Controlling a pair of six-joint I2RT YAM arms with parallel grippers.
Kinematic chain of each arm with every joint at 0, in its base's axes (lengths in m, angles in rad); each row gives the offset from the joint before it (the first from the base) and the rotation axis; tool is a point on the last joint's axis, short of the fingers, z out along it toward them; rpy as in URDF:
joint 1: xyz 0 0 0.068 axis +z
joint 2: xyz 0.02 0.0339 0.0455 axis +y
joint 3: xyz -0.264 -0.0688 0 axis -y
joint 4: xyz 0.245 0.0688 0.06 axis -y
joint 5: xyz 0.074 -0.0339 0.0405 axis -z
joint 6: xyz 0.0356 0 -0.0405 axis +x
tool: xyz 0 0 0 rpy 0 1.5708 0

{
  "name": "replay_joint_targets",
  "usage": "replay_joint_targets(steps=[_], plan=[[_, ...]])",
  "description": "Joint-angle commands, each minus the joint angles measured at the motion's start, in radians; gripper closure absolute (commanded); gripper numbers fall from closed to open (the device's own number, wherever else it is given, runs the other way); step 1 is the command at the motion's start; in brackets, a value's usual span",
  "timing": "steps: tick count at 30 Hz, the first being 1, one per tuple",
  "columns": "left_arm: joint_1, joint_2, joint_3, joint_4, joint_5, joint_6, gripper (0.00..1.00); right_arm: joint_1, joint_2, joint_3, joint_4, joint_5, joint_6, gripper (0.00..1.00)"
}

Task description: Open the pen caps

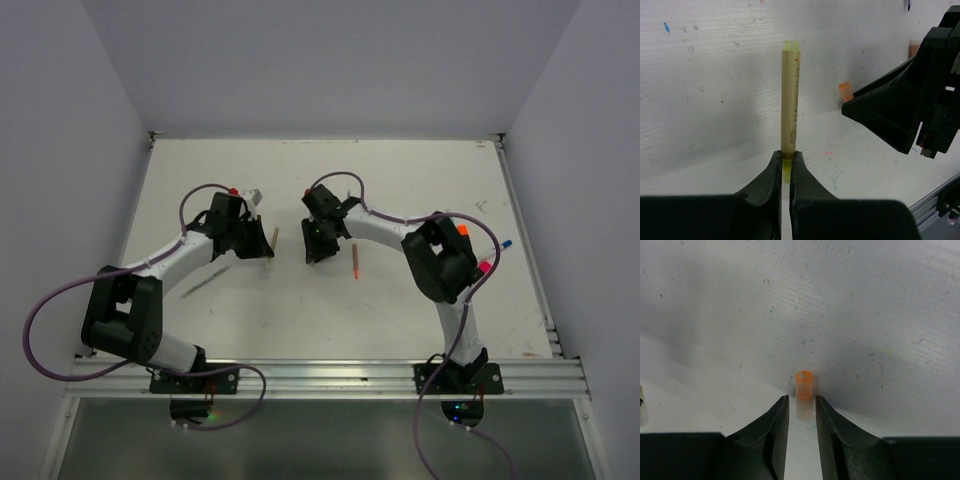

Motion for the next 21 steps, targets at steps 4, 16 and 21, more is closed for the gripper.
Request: replay_joint_targets(steps=[4, 16, 21], plan=[[0.009, -0.003, 0.041, 0.017, 0.010, 0.002, 1.00, 0.008, -0.067, 0.005, -0.055, 0.055, -0.080, 0.62], [0.012, 0.020, 0.088, 0.033, 0.087, 0.025, 1.00, 0.014, -0.345, 0.067, -0.163, 0.236, -0.394, 0.01], [0.013, 0.013, 0.130, 0.061, 0.174, 0.049, 1.00, 0.009, -0.334, 0.177, -0.252, 0.250, -0.316, 0.01]])
